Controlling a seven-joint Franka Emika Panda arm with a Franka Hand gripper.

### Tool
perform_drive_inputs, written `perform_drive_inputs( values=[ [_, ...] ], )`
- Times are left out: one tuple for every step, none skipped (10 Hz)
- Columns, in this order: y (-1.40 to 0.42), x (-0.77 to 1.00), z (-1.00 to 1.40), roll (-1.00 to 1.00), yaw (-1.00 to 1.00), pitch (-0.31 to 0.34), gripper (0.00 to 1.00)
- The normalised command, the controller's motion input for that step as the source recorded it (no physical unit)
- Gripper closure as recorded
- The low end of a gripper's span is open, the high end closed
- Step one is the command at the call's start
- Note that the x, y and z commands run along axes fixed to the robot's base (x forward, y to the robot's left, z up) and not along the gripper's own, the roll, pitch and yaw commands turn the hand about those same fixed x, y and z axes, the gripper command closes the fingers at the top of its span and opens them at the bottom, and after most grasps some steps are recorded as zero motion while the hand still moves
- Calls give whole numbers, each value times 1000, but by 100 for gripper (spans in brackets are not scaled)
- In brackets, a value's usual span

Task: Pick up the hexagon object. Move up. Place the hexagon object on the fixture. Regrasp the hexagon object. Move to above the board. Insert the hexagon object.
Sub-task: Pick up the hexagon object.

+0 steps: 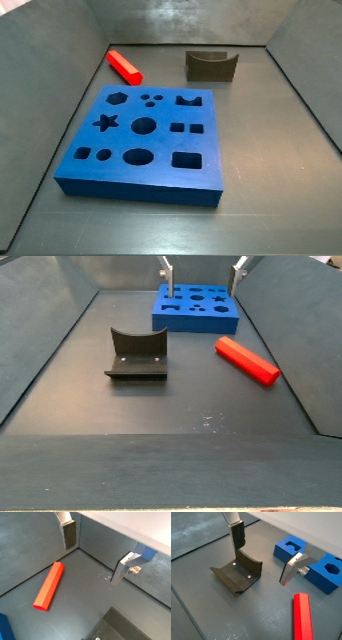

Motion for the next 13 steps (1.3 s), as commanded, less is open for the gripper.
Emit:
perform_drive_inputs(
  values=[
    [-17,0,0,0,0,0,0],
    [-69,-100,0,29,0,37,0],
    [0,-289,0,-111,574,-90,0],
    [0,0,-240,-7,1000,-61,0],
    [0,0,-251,-1,1000,-51,0],
    [0,0,-260,0,1000,-47,0],
    [0,0,-266,0,1000,-46,0],
    [0,0,-274,0,1000,-53,0],
    [0,0,-294,-7,1000,-67,0],
    [-171,0,-369,-29,880,-196,0],
    [37,-17,0,0,20,0,0],
    [0,-837,-786,0,0,-220,0],
    [0,-1000,-911,0,0,-120,0]
  ],
)
